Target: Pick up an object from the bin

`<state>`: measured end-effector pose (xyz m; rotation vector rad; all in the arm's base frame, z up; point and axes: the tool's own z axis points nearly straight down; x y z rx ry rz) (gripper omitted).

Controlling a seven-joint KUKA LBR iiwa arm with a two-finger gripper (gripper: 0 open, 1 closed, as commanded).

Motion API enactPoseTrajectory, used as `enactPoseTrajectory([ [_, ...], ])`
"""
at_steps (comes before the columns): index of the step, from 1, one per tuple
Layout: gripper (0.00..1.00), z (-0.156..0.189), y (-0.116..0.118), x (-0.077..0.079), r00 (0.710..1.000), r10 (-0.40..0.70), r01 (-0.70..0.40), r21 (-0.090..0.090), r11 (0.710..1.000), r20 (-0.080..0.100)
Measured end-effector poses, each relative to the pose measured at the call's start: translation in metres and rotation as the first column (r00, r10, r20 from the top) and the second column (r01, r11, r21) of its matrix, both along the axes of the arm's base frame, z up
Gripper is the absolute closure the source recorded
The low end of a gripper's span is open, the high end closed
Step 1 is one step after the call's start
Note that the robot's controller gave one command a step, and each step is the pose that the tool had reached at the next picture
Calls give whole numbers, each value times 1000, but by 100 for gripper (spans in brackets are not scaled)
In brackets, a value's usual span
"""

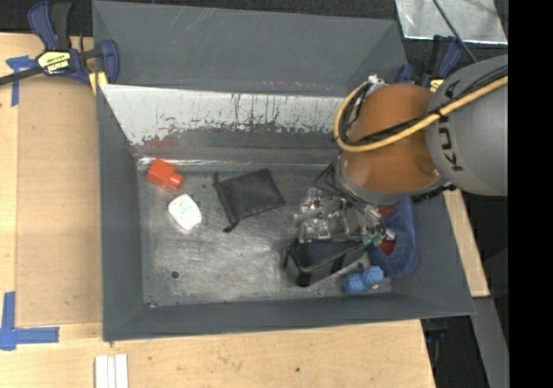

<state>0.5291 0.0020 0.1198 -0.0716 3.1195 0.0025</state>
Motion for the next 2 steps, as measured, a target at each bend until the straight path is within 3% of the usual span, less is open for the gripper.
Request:
enactPoseTrajectory([
  [1,0,2,-2,5,1000,-2,2,-3,1000,26],
  [2,0,109,22,33,998,-65,65,-1,998,-8],
])
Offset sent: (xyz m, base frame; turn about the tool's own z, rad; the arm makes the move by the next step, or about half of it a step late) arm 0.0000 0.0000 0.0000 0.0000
